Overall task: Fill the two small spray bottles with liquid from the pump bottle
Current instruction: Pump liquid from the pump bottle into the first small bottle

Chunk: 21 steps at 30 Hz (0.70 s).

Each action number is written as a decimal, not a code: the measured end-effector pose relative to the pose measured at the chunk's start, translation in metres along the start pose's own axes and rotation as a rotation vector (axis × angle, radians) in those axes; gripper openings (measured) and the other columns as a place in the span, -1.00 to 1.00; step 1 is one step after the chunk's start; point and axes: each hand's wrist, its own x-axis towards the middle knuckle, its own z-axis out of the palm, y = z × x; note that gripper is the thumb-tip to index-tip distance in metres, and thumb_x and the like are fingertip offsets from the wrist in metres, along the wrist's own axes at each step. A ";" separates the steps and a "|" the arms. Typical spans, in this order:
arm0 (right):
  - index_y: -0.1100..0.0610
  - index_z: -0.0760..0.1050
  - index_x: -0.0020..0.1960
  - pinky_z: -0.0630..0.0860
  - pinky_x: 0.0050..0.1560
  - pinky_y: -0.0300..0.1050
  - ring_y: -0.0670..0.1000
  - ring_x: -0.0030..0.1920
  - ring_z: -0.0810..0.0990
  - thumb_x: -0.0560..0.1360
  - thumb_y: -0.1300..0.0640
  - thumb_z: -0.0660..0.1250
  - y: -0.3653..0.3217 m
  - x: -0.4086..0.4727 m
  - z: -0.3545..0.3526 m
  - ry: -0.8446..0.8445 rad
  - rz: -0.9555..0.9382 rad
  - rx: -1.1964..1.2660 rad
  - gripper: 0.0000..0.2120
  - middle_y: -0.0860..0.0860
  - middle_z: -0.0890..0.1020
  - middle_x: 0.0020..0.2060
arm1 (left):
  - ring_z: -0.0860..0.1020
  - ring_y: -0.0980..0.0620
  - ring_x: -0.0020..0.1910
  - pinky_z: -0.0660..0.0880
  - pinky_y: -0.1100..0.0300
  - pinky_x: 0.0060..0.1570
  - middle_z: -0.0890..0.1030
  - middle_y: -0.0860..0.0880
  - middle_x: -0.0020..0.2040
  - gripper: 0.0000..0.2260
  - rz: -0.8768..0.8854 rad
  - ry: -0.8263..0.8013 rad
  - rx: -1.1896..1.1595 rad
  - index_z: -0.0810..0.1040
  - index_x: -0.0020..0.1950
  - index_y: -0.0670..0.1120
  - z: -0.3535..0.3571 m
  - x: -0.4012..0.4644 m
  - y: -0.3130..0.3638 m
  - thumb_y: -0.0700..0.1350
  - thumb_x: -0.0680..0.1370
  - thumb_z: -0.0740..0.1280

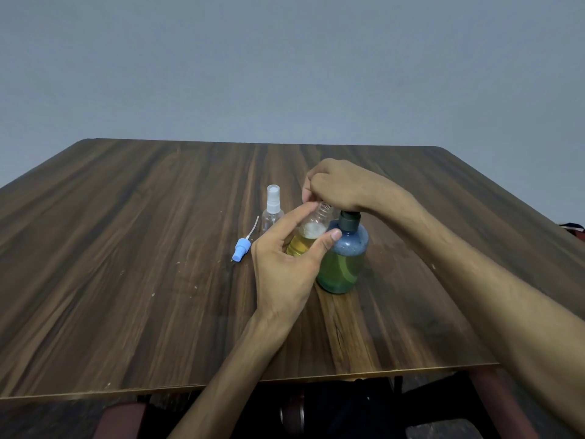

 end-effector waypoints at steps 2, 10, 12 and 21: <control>0.09 0.66 -0.13 0.60 0.03 -0.01 0.05 -0.05 0.67 0.56 0.24 0.12 -0.001 -0.002 -0.004 0.030 -0.014 0.040 -0.67 -0.01 0.71 -0.13 | 0.72 0.04 0.18 0.65 0.01 0.23 0.76 0.00 0.14 -0.57 0.004 -0.002 -0.003 0.71 0.28 -0.08 -0.001 0.000 -0.001 -0.23 0.43 0.65; 0.09 0.65 -0.14 0.57 -0.02 -0.05 0.05 -0.08 0.68 0.55 0.25 0.11 -0.001 -0.001 -0.004 0.029 -0.012 0.037 -0.67 0.01 0.72 -0.13 | 0.72 0.02 0.16 0.65 -0.01 0.24 0.77 0.01 0.12 -0.59 -0.005 -0.003 -0.028 0.72 0.26 -0.10 0.000 -0.001 -0.001 -0.25 0.43 0.65; 0.09 0.65 -0.14 0.54 -0.04 -0.06 0.04 -0.07 0.65 0.56 0.24 0.11 0.001 0.000 -0.002 0.046 -0.018 0.048 -0.66 0.00 0.70 -0.13 | 0.73 0.03 0.15 0.65 0.01 0.23 0.77 0.01 0.11 -0.59 -0.009 -0.004 -0.031 0.72 0.25 -0.08 0.001 0.000 0.001 -0.26 0.43 0.65; 0.07 0.65 -0.15 0.57 0.05 0.00 0.05 -0.02 0.65 0.57 0.22 0.12 0.001 0.000 0.000 0.038 -0.015 0.027 -0.66 0.01 0.71 -0.07 | 0.72 0.06 0.15 0.65 0.09 0.21 0.77 0.00 0.11 -0.58 0.007 0.006 -0.013 0.72 0.26 -0.11 0.001 0.001 0.000 -0.26 0.42 0.65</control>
